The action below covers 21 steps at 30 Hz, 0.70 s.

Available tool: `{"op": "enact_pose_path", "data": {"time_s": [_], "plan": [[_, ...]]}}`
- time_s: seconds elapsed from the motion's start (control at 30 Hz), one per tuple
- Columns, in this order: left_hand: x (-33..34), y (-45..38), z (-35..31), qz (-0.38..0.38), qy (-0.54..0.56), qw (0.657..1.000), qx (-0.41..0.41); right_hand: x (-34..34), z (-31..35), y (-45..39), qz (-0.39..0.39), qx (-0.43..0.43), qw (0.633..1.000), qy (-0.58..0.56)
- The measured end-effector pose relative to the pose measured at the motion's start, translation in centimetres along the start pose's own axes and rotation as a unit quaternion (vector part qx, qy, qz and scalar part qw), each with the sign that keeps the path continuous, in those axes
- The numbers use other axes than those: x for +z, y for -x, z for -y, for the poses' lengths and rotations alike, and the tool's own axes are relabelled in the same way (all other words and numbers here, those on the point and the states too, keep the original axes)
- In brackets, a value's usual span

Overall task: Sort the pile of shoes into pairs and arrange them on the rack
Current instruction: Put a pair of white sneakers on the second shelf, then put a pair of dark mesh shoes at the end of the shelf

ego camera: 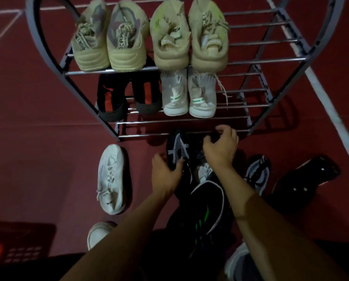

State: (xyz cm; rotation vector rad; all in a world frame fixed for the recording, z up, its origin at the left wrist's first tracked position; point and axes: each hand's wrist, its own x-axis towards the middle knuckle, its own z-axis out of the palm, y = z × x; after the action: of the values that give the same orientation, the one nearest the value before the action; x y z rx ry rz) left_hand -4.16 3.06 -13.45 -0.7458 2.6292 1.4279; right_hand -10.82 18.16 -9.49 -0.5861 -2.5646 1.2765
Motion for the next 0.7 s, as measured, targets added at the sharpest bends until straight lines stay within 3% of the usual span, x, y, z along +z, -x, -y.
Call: {"op": "enact_pose_path", "data": {"time_s": [0.1, 0.2, 0.3, 0.37, 0.5, 0.6, 0.7], "plan": [[0.6, 1.9, 2.3, 0.133, 0.011, 0.979, -0.157, -2.4, -3.6, 0.4, 0.011, 0.05, 0.998, 0.04], [0.8, 2.5, 2.8, 0.155, 0.103, 0.952, -0.244, -5.5, -6.2, 1.0, 0.007, 0.133, 0.989, 0.068], [0.2, 2.9, 2.4, 0.143, 0.17, 0.941, -0.256, -7.6, -9.8, 2.9, 0.043, 0.263, 0.955, 0.129], [-0.4, 3.0, 1.9, 0.098, 0.2, 0.942, -0.252, -7.9, -12.5, 4.3, 0.086, 0.347, 0.927, 0.109], [-2.3, 3.6, 1.4, -0.035, 0.247, 0.942, -0.226, -7.6, -12.4, 5.6, 0.116, 0.337, 0.925, 0.129], [-3.6, 4.3, 2.5, -0.051, 0.224, 0.953, -0.197, -7.0, -10.2, 5.2, 0.126, 0.344, 0.915, 0.167], [-4.6, 5.0, 4.3, -0.021, 0.209, 0.951, -0.228, -6.1, -10.6, 6.3, 0.16, 0.379, 0.889, 0.2]]}}
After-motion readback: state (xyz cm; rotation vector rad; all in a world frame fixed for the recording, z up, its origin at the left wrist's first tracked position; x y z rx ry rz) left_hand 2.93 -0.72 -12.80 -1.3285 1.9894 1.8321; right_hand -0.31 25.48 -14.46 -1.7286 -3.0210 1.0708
